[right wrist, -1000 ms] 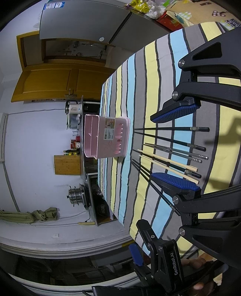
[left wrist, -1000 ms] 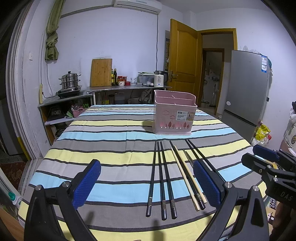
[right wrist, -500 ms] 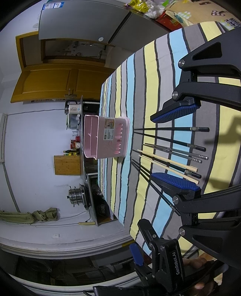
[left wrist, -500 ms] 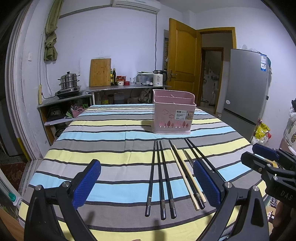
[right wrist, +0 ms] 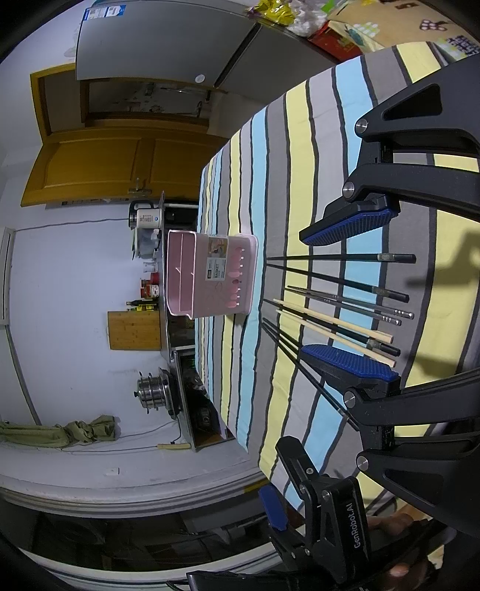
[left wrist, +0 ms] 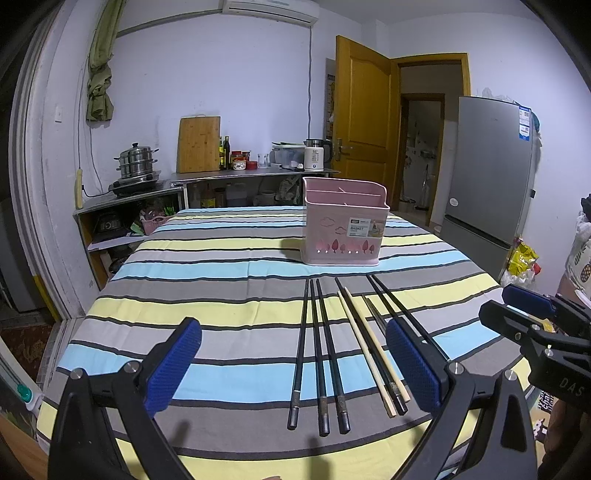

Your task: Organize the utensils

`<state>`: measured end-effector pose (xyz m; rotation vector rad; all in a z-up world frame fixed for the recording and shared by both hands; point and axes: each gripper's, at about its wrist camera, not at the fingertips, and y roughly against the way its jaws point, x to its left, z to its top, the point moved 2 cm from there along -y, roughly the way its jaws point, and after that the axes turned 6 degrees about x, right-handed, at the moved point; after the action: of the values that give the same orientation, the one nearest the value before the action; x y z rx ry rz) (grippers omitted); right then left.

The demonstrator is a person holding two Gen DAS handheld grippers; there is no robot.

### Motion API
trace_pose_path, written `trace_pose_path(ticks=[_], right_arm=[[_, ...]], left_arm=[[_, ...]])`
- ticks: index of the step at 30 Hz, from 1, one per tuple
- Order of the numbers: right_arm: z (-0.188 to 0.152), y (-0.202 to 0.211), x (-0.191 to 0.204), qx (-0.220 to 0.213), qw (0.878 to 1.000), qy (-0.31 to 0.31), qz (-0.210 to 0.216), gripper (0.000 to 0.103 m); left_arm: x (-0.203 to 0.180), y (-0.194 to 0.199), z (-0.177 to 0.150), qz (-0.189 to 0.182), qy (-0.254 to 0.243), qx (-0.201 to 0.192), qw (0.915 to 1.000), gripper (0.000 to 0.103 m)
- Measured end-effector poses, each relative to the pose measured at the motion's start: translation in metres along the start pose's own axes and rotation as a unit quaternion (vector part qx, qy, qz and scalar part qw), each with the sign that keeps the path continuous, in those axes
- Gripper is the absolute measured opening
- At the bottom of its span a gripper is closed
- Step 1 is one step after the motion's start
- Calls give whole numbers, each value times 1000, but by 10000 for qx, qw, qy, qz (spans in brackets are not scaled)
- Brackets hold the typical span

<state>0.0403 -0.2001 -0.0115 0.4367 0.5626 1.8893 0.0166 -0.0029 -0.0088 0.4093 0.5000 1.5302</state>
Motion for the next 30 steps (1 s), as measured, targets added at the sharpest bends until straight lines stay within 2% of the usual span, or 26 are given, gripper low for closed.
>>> trace_pose_path(ticks=[30], right_arm=[[0, 1, 2, 11, 10000, 13, 12, 56]], left_arm=[[-7, 1, -1, -39, -66, 0, 10000, 102]])
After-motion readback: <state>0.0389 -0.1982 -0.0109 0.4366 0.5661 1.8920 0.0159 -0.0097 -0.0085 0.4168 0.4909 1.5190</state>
